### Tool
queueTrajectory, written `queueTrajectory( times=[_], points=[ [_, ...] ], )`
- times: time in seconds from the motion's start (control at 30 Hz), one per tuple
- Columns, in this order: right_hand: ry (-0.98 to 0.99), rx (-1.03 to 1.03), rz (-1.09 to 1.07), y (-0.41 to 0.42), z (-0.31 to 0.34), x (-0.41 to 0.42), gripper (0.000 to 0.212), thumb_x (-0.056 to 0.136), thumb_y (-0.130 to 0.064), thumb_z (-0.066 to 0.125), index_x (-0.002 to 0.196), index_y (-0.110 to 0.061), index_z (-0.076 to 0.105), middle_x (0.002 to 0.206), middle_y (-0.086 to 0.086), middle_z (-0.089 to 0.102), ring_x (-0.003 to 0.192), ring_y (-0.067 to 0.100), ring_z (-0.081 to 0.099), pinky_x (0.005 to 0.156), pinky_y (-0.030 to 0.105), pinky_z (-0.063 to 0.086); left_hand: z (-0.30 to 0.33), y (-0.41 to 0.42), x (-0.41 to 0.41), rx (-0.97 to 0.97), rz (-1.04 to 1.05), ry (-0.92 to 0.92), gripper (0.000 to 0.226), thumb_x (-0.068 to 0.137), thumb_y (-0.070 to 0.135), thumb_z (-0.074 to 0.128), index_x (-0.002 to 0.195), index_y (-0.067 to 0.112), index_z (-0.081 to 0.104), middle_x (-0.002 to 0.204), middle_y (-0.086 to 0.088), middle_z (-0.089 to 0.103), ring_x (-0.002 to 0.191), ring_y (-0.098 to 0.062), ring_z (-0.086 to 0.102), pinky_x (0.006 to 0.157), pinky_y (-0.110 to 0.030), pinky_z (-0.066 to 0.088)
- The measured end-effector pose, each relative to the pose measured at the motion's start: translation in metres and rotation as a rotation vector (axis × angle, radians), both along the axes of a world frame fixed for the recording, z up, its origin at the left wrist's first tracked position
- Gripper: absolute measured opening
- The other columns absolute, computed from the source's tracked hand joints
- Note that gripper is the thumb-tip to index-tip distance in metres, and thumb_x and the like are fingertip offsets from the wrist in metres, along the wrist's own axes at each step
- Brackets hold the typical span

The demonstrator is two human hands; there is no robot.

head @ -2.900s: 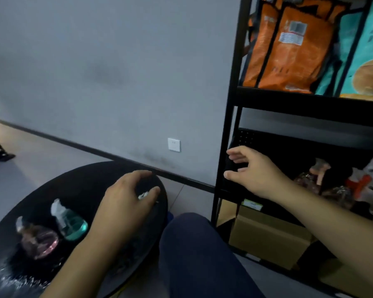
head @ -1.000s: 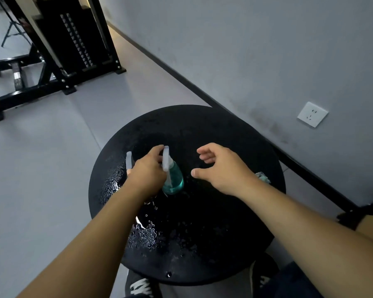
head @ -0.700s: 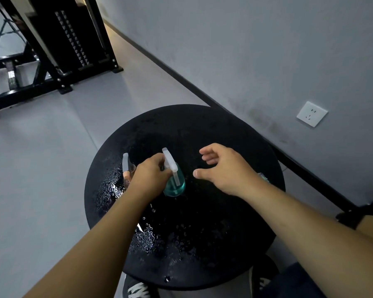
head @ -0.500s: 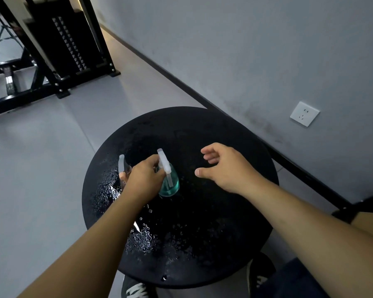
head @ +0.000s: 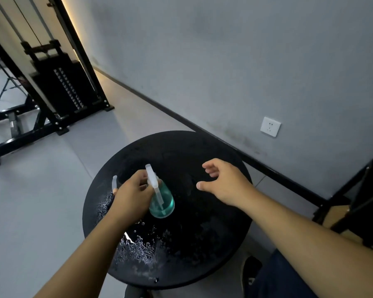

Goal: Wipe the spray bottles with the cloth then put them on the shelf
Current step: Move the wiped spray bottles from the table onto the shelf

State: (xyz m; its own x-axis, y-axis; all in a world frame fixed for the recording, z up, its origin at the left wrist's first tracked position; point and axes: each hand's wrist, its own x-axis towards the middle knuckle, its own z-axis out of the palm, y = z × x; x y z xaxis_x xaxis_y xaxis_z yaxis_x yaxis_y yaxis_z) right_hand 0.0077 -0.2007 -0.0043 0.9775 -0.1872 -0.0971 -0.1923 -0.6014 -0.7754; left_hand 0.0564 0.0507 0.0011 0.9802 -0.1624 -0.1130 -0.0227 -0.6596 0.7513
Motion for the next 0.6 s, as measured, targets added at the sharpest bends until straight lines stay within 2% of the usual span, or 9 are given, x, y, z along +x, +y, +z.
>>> queueTrajectory(
  times=[0.1, 0.17, 0.27, 0.3, 0.37, 0.43, 0.6],
  points=[
    [-0.051, -0.002, -0.027, -0.012, 0.016, -0.026, 0.057, 0.083, -0.039, 0.085, 0.133, -0.032, 0.058, 0.126, -0.015, 0.059, 0.115, 0.002, 0.057, 0.091, 0.024, 0.05, 0.023, -0.007, -0.021, -0.05, -0.03, -0.026, 0.006, 0.105, 0.034, 0.067, 0.105, 0.039, 0.069, 0.103, 0.016, 0.076, 0.095, -0.005, 0.073, 0.077, -0.029, 0.058],
    [-0.077, -0.024, -0.056, -0.022, 0.027, -0.047, 0.056, 0.082, -0.04, 0.085, 0.132, -0.033, 0.059, 0.125, -0.016, 0.059, 0.116, 0.002, 0.057, 0.096, 0.029, 0.053, 0.039, -0.016, -0.034, -0.094, -0.053, -0.044, 0.007, 0.104, 0.032, 0.068, 0.104, 0.039, 0.069, 0.103, 0.017, 0.076, 0.095, -0.004, 0.072, 0.078, -0.028, 0.058],
    [-0.113, -0.049, -0.104, -0.044, 0.04, -0.084, 0.054, 0.081, -0.04, 0.085, 0.129, -0.034, 0.061, 0.124, -0.017, 0.06, 0.115, 0.001, 0.059, 0.093, 0.023, 0.052, 0.063, -0.037, -0.056, -0.131, -0.102, -0.078, 0.008, 0.104, 0.029, 0.068, 0.107, 0.037, 0.07, 0.101, 0.018, 0.076, 0.095, 0.001, 0.071, 0.072, -0.017, 0.053],
    [-0.124, -0.054, -0.124, -0.052, 0.044, -0.096, 0.054, 0.08, -0.041, 0.086, 0.128, -0.035, 0.061, 0.123, -0.017, 0.06, 0.114, 0.001, 0.059, 0.094, 0.024, 0.051, 0.071, -0.045, -0.063, -0.149, -0.12, -0.084, 0.009, 0.104, 0.027, 0.069, 0.107, 0.036, 0.07, 0.1, 0.017, 0.076, 0.095, 0.0, 0.072, 0.073, -0.017, 0.056],
    [-0.143, -0.057, -0.169, -0.068, 0.052, -0.121, 0.054, 0.079, -0.041, 0.087, 0.126, -0.034, 0.062, 0.122, -0.017, 0.062, 0.113, 0.002, 0.06, 0.101, 0.028, 0.051, 0.083, -0.063, -0.076, -0.196, -0.161, -0.085, 0.01, 0.103, 0.027, 0.07, 0.109, 0.035, 0.071, 0.103, 0.016, 0.077, 0.098, -0.002, 0.073, 0.08, -0.025, 0.061],
    [-0.161, -0.054, -0.219, -0.084, 0.058, -0.145, 0.053, 0.079, -0.039, 0.088, 0.126, -0.031, 0.064, 0.121, -0.015, 0.063, 0.112, 0.004, 0.06, 0.103, 0.032, 0.052, 0.094, -0.082, -0.089, -0.22, -0.216, -0.094, 0.009, 0.104, 0.029, 0.069, 0.112, 0.034, 0.071, 0.106, 0.015, 0.077, 0.1, -0.002, 0.073, 0.081, -0.027, 0.061],
    [-0.168, -0.054, -0.334, -0.121, 0.066, -0.204, 0.055, 0.08, -0.038, 0.087, 0.129, -0.03, 0.062, 0.125, -0.014, 0.061, 0.115, 0.003, 0.058, 0.105, 0.033, 0.052, 0.107, -0.137, -0.119, -0.254, -0.337, -0.087, 0.01, 0.104, 0.029, 0.069, 0.112, 0.035, 0.07, 0.107, 0.015, 0.077, 0.105, -0.005, 0.073, 0.091, -0.036, 0.063]
  ],
)
